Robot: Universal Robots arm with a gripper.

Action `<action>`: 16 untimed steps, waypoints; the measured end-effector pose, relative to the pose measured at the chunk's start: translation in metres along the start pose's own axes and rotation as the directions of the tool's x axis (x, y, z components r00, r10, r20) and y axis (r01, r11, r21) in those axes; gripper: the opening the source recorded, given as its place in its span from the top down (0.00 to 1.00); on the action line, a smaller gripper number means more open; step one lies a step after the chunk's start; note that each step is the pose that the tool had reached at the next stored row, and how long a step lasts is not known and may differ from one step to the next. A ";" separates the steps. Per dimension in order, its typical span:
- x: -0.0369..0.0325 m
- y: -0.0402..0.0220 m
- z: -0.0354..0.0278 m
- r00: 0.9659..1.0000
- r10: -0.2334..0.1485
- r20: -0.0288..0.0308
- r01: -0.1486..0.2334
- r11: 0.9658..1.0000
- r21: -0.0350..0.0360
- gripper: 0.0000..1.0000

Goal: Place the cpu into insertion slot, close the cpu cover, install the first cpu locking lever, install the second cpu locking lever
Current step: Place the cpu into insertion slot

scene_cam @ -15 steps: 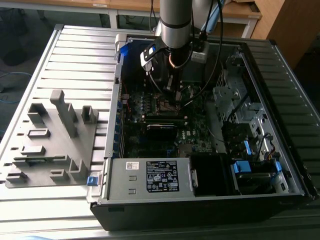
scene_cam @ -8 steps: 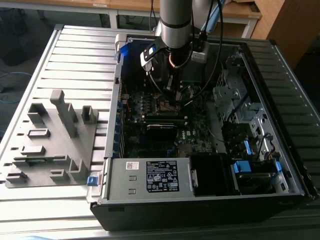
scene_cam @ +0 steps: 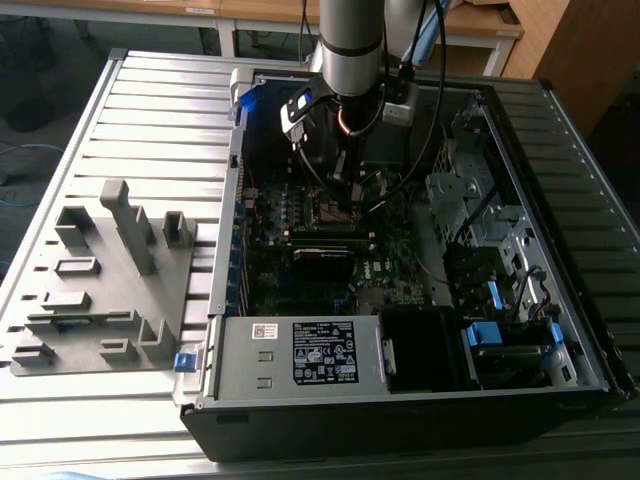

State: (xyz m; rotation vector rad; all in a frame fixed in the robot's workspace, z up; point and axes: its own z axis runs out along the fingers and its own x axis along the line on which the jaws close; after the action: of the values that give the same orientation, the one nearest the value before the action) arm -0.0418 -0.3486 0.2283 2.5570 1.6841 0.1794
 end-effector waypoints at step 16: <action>0.0000 0.0000 0.0000 1.000 -0.001 0.009 0.001 1.000 -0.004 0.46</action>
State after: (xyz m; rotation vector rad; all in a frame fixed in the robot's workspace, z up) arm -0.0418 -0.3486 0.2283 2.5497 1.6806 0.1705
